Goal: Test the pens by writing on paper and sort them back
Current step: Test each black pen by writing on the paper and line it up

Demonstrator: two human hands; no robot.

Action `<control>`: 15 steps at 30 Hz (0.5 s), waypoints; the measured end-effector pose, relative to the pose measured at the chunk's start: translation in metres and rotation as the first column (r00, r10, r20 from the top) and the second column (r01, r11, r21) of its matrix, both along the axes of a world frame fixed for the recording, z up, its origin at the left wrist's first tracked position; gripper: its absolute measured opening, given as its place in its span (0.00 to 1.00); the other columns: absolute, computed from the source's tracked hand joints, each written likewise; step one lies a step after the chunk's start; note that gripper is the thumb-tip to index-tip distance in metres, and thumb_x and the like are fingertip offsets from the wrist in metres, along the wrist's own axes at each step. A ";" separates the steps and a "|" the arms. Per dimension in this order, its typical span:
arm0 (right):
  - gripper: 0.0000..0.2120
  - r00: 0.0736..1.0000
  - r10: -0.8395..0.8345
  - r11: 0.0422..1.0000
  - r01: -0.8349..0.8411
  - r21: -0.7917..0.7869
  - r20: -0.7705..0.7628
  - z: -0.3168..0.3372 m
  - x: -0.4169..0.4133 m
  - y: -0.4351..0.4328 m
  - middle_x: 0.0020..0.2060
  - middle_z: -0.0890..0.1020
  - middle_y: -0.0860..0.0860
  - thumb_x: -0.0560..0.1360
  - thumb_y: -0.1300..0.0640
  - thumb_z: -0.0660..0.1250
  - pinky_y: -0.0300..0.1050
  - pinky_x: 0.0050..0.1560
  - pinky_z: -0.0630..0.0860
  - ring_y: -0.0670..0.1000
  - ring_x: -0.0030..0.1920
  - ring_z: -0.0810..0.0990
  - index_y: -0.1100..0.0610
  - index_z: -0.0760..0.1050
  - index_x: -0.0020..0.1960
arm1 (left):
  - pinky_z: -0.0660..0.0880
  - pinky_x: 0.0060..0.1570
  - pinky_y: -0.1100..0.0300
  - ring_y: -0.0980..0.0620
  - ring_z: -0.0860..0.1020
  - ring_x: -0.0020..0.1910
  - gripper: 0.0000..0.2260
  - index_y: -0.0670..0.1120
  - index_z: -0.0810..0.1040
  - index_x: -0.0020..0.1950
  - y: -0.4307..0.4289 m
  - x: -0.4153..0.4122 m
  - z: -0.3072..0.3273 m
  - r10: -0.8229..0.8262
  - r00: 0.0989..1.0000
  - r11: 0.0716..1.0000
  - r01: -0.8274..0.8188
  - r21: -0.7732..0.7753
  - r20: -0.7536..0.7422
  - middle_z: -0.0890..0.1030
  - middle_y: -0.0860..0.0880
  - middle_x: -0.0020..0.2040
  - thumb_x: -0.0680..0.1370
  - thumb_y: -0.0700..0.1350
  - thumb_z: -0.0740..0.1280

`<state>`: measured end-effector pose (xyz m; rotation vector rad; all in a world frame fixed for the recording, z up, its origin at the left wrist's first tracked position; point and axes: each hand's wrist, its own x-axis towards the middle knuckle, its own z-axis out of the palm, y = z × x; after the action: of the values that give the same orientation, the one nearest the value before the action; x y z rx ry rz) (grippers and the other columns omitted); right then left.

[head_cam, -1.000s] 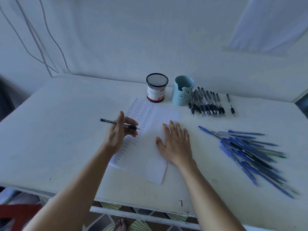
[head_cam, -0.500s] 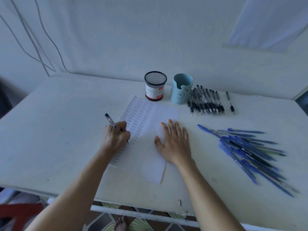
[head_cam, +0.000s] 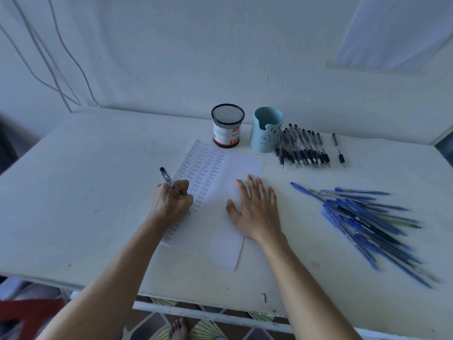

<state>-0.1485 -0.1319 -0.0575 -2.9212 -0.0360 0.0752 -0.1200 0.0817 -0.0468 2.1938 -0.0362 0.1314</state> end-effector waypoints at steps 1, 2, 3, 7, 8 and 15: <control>0.36 1.000 0.001 1.000 -0.001 -0.001 -0.002 0.000 0.000 0.000 0.81 0.47 0.51 0.74 0.36 0.41 0.56 0.77 0.39 0.52 0.80 0.43 0.48 0.49 0.80 | 0.54 0.30 0.59 0.51 0.57 0.29 0.08 0.49 0.59 0.27 0.000 -0.001 0.000 -0.002 1.000 1.000 0.002 0.004 0.005 0.58 0.51 0.27 0.59 0.40 0.58; 0.36 1.000 0.001 1.000 -0.001 -0.004 -0.002 0.001 -0.001 0.000 0.81 0.47 0.51 0.75 0.37 0.42 0.56 0.77 0.39 0.52 0.80 0.43 0.48 0.49 0.80 | 0.54 0.30 0.59 0.51 0.57 0.29 0.08 0.49 0.59 0.28 0.000 -0.001 0.000 -0.005 1.000 1.000 0.005 0.002 0.008 0.58 0.51 0.27 0.59 0.40 0.58; 0.36 1.000 0.001 1.000 -0.001 -0.006 -0.003 0.001 -0.001 0.000 0.81 0.47 0.51 0.75 0.37 0.42 0.56 0.77 0.39 0.52 0.80 0.43 0.48 0.49 0.81 | 0.54 0.30 0.59 0.51 0.57 0.29 0.08 0.49 0.59 0.28 0.000 -0.001 -0.001 -0.004 1.000 1.000 0.004 -0.008 0.006 0.58 0.50 0.27 0.59 0.40 0.58; 0.34 1.000 0.005 1.000 -0.005 -0.005 -0.009 0.002 -0.001 0.000 0.81 0.47 0.51 0.77 0.37 0.44 0.56 0.77 0.39 0.53 0.80 0.43 0.48 0.49 0.81 | 0.55 0.30 0.58 0.51 0.58 0.29 0.09 0.48 0.58 0.28 0.000 -0.001 0.000 -0.036 0.999 0.999 0.036 -0.003 0.008 0.58 0.52 0.26 0.59 0.40 0.59; 0.34 1.000 0.006 1.000 -0.006 -0.003 -0.006 0.001 -0.001 0.000 0.81 0.47 0.51 0.77 0.37 0.44 0.56 0.77 0.39 0.53 0.80 0.43 0.48 0.49 0.81 | 0.55 0.30 0.58 0.51 0.57 0.30 0.09 0.48 0.58 0.28 0.000 -0.001 0.000 -0.041 0.999 0.999 0.041 0.015 0.011 0.58 0.51 0.27 0.59 0.40 0.59; 0.33 1.000 0.006 1.000 -0.006 0.001 -0.005 0.001 -0.001 -0.001 0.81 0.46 0.51 0.78 0.37 0.45 0.56 0.77 0.38 0.53 0.80 0.42 0.48 0.49 0.81 | 0.53 0.31 0.58 0.53 0.55 0.30 0.08 0.50 0.58 0.28 -0.002 -0.004 0.001 -0.030 0.999 0.999 0.030 0.019 0.012 0.56 0.55 0.26 0.59 0.40 0.57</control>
<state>-0.1500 -0.1327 -0.0564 -2.9198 -0.0438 0.0833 -0.1236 0.0799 -0.0462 2.2103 -0.0780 0.1284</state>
